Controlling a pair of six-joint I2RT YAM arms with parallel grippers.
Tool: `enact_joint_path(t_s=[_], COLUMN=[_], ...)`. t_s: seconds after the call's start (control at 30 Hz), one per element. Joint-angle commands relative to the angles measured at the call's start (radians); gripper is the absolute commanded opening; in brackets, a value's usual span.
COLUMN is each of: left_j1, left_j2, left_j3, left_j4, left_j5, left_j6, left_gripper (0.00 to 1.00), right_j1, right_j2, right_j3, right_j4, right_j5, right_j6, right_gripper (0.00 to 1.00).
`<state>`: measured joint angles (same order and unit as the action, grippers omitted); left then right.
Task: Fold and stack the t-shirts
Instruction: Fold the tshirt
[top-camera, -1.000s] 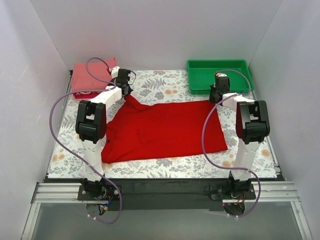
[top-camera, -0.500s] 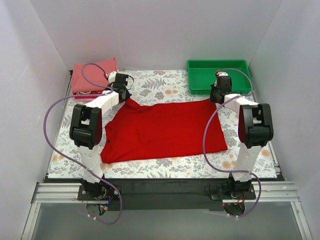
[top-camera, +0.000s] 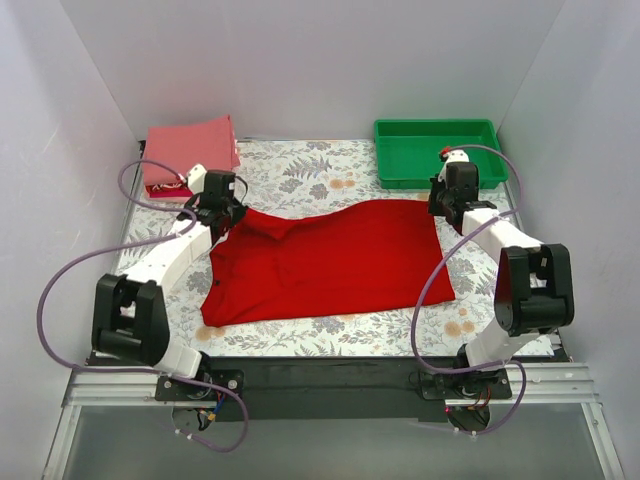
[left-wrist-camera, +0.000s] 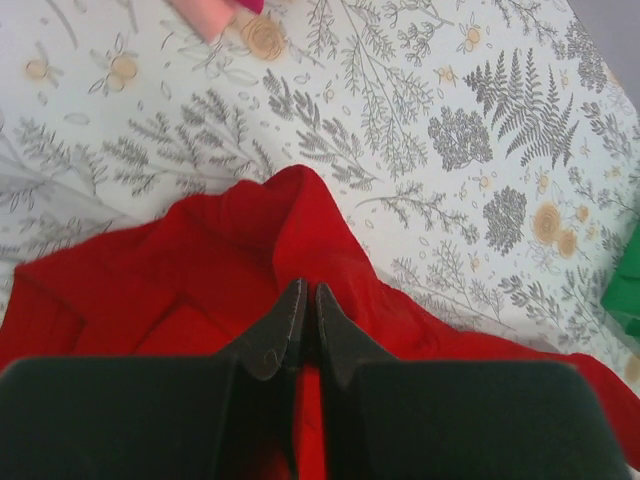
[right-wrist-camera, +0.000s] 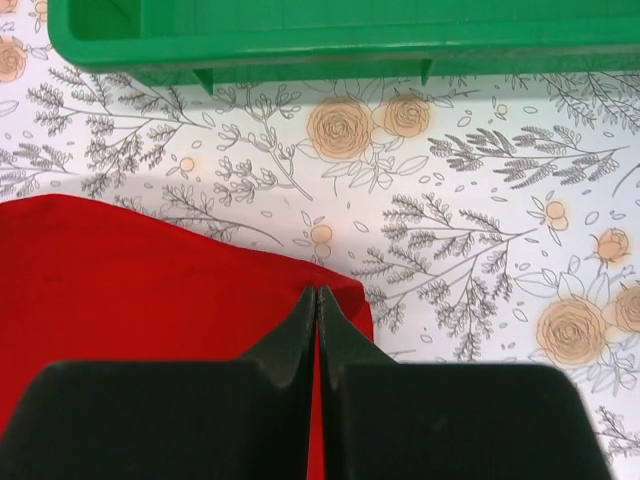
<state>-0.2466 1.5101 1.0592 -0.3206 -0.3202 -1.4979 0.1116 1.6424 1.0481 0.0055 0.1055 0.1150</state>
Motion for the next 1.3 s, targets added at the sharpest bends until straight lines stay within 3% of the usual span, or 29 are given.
enact_joint_path(t_s=[0.0,0.3,0.7,0.9,1.23,1.27], left_j1=[-0.019,-0.049,-0.063,-0.068,-0.071,-0.071], left_j2=[-0.122,-0.359,-0.533,-0.640,-0.778,-0.787], left_j3=[-0.065,-0.168,-0.240,-0.314,-0.533,-0.533], left_j4=[-0.052,-0.198,-0.311,-0.360,-0.419,-0.472], left_j5=[-0.011,-0.028,0.019,0.000,0.133,0.118], left_j6=[-0.094,-0.188,-0.248,-0.275,-0.387,-0.418], left_gripper=[0.00,0.00,0.00,0.00,0.00,0.05], right_j1=[-0.003,-0.003,-0.003,-0.004,-0.004,-0.004], right_j2=[-0.090,-0.182,-0.207,-0.276,-0.371,-0.374], right_j3=[-0.029,-0.050,-0.039,-0.111,-0.244,-0.255], right_j4=[0.034,0.030,-0.004,-0.004,-0.053,-0.059], right_j5=[0.019,0.045,0.025,0.010,0.034,0.046], right_j6=[-0.037,-0.051,-0.077,-0.067,-0.054,-0.046], right_gripper=[0.01,0.01,0.01,0.01,0.01,0.01])
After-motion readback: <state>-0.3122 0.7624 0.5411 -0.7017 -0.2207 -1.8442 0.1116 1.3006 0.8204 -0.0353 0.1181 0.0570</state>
